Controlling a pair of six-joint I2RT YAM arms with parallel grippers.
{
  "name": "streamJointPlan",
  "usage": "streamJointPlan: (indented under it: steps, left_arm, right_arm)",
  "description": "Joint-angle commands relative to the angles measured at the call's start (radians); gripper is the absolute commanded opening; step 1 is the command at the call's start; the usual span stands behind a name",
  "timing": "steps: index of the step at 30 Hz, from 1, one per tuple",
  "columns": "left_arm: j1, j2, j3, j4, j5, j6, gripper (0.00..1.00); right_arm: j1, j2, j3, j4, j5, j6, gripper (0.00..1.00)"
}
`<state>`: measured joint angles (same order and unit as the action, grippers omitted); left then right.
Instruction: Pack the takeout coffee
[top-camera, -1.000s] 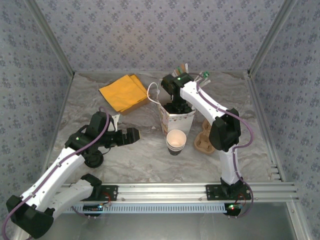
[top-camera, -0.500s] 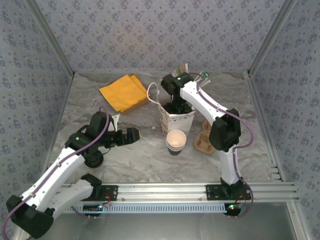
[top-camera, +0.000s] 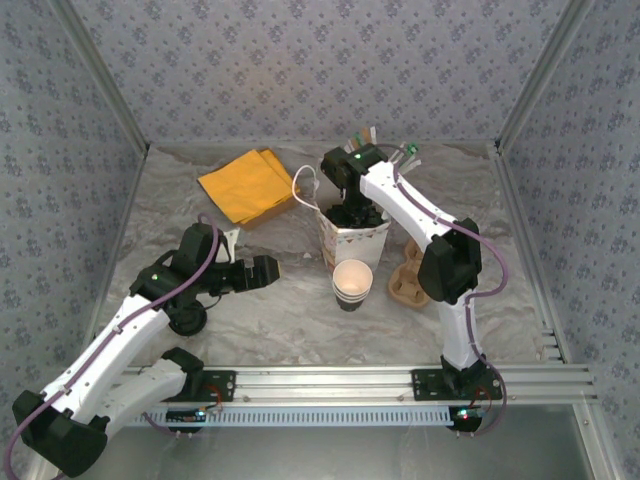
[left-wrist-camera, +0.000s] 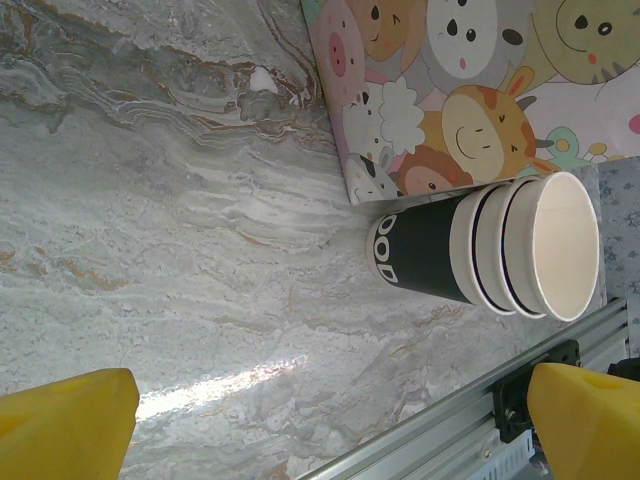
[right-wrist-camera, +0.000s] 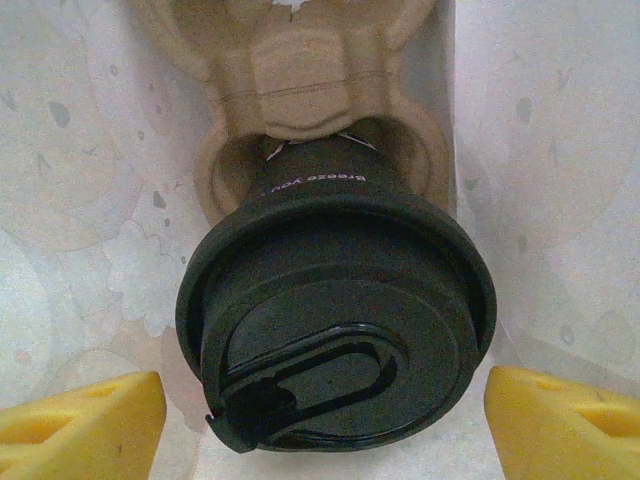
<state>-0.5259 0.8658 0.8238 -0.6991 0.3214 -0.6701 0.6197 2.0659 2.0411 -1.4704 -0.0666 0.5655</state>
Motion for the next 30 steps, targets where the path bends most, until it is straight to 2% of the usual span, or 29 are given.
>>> streamJointPlan:
  steps: [1, 21, 24, 30]
  left_arm:
    - [-0.005, -0.005, 0.018, 0.015, -0.005, 0.004, 1.00]
    - [-0.006, -0.004, 0.023, 0.015, -0.007, 0.009, 1.00]
    - [-0.005, -0.004, 0.023, 0.015, -0.007, 0.009, 1.00]
    - [-0.006, -0.008, 0.023, 0.016, -0.007, 0.007, 1.00]
  right_arm:
    - [0.007, -0.041, 0.027, -0.041, 0.016, 0.022, 0.85]
    - [0.013, -0.062, 0.056, -0.060, 0.028, 0.040, 0.87]
    - [0.015, -0.066, 0.057, -0.056, 0.026, 0.040, 0.83]
    - [0.021, -0.063, 0.081, -0.068, 0.027, 0.044, 0.80]
